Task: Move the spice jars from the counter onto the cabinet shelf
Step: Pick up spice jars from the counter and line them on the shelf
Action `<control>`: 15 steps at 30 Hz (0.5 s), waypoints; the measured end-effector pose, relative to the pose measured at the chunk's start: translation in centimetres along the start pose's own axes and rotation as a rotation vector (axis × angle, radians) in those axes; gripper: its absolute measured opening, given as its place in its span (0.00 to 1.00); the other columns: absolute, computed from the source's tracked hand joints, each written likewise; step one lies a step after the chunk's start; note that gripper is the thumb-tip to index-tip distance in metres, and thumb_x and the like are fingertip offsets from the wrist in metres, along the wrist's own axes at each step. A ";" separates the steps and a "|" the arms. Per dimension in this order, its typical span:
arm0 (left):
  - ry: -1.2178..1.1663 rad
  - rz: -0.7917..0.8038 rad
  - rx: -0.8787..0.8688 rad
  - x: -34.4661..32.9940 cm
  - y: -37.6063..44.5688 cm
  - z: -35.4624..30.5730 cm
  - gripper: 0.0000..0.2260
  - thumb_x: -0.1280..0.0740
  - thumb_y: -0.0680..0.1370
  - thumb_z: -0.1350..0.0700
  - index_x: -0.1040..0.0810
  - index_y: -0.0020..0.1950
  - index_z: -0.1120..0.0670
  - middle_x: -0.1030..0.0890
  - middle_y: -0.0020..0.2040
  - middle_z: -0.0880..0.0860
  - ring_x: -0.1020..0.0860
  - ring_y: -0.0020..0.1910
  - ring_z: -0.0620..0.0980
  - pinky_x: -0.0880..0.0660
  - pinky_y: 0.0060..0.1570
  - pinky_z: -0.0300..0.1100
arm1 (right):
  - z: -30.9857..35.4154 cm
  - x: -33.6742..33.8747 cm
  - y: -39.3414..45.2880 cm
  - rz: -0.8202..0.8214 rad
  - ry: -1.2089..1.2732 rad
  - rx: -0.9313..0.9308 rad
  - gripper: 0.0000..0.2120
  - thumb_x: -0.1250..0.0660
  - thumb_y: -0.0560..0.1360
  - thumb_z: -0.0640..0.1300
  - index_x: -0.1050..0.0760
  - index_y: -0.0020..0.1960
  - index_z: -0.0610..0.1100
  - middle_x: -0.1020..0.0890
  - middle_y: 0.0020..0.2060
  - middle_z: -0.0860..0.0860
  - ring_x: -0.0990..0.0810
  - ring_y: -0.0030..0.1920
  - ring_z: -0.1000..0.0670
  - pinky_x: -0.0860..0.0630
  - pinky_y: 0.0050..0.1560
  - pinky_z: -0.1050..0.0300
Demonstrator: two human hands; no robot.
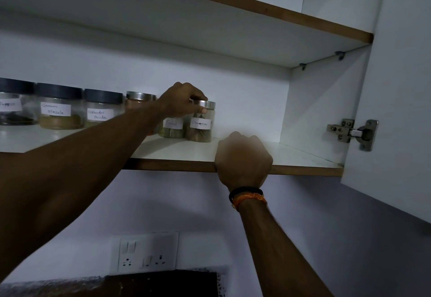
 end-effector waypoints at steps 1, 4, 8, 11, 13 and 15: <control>0.016 0.001 0.004 -0.2 0.1 0.0 0.18 0.27 0.77 0.50 0.18 0.64 0.57 0.16 0.59 0.55 0.19 0.55 0.55 0.23 0.52 0.47 | 0.0 0.0 0.0 -0.002 0.004 0.000 0.13 0.36 0.71 0.46 0.23 0.31 0.43 0.29 0.23 0.51 0.34 0.26 0.53 0.43 0.34 0.65; 0.059 -0.002 0.009 -0.7 0.4 -0.1 0.17 0.28 0.78 0.51 0.19 0.64 0.58 0.16 0.60 0.56 0.19 0.55 0.57 0.24 0.51 0.46 | 0.0 -0.1 -0.1 -0.006 0.016 0.001 0.13 0.36 0.71 0.46 0.24 0.31 0.43 0.31 0.23 0.52 0.34 0.26 0.53 0.40 0.34 0.65; 0.091 -0.007 0.004 -1.3 0.5 -0.2 0.15 0.30 0.79 0.53 0.19 0.63 0.60 0.16 0.59 0.58 0.20 0.55 0.59 0.30 0.49 0.43 | 0.1 0.0 -0.1 -0.004 0.005 0.003 0.13 0.37 0.72 0.47 0.24 0.31 0.43 0.34 0.25 0.54 0.34 0.26 0.53 0.41 0.34 0.64; 0.101 -0.003 0.016 -1.5 0.7 -0.1 0.15 0.30 0.79 0.53 0.19 0.63 0.59 0.16 0.59 0.58 0.20 0.55 0.59 0.30 0.49 0.43 | 0.1 -0.1 -0.1 0.001 -0.007 0.009 0.13 0.37 0.72 0.47 0.24 0.31 0.43 0.34 0.25 0.54 0.34 0.27 0.53 0.42 0.34 0.64; 0.109 -0.002 0.022 -1.6 0.9 0.0 0.15 0.30 0.79 0.53 0.19 0.62 0.59 0.16 0.58 0.58 0.20 0.55 0.59 0.30 0.49 0.43 | 0.0 -0.1 0.0 0.002 -0.009 0.006 0.14 0.37 0.72 0.47 0.24 0.31 0.43 0.33 0.25 0.54 0.34 0.27 0.53 0.42 0.34 0.65; 0.120 -0.002 0.027 -1.6 1.0 0.1 0.15 0.30 0.79 0.53 0.19 0.62 0.59 0.16 0.58 0.58 0.20 0.55 0.59 0.30 0.49 0.44 | -0.1 -0.2 -0.1 0.002 -0.006 0.005 0.14 0.37 0.72 0.47 0.24 0.31 0.43 0.31 0.24 0.52 0.34 0.27 0.53 0.43 0.34 0.65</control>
Point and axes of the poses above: each hand's wrist, its own y-axis towards the middle knuckle, its own x-axis out of the back of the hand, z = x × y, the point moved 4 cm from there along y, towards the middle knuckle
